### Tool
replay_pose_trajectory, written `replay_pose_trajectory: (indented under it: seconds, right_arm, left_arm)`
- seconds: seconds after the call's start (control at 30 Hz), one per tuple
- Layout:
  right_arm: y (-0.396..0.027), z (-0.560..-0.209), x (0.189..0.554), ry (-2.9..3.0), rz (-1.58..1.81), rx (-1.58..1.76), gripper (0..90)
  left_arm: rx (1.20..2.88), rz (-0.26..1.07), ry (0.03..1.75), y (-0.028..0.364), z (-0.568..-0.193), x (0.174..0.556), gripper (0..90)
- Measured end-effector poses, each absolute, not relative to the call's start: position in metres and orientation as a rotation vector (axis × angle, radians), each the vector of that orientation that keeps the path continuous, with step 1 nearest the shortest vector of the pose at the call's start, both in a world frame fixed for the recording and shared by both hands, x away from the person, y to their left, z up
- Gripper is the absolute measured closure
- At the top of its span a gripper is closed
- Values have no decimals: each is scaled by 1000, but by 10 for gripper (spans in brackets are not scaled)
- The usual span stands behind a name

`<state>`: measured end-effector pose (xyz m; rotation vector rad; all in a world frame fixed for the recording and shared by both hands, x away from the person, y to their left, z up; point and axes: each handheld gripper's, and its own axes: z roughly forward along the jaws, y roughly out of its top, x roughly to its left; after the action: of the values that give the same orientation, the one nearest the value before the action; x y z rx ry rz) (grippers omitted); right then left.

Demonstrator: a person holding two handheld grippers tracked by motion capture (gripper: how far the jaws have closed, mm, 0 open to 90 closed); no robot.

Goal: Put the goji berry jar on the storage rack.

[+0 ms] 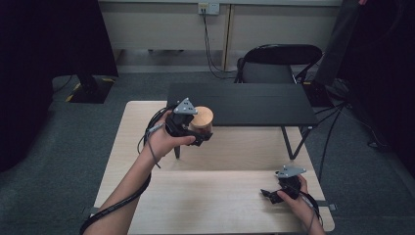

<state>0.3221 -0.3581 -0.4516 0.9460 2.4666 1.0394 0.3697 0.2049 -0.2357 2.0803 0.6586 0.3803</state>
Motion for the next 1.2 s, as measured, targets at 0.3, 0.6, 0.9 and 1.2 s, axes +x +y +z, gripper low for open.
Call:
replay_pose_trajectory:
  seconds: [0.3, 0.6, 0.9, 1.2]
  right_arm:
    - [-358, -452, 322, 2467, 1040, 946, 0]
    - [-358, -452, 322, 2467, 1039, 946, 0]
    - [-358, -452, 322, 2467, 1040, 946, 0]
    - [-358, -452, 322, 2467, 1039, 946, 0]
  left_arm:
    - [2097, 402, 688, 189, -219, 387, 255]
    - [2105, 427, 770, 174, -225, 403, 255]
    - [2091, 455, 824, 165, -230, 412, 255]
    - [2087, 461, 871, 158, -234, 421, 255]
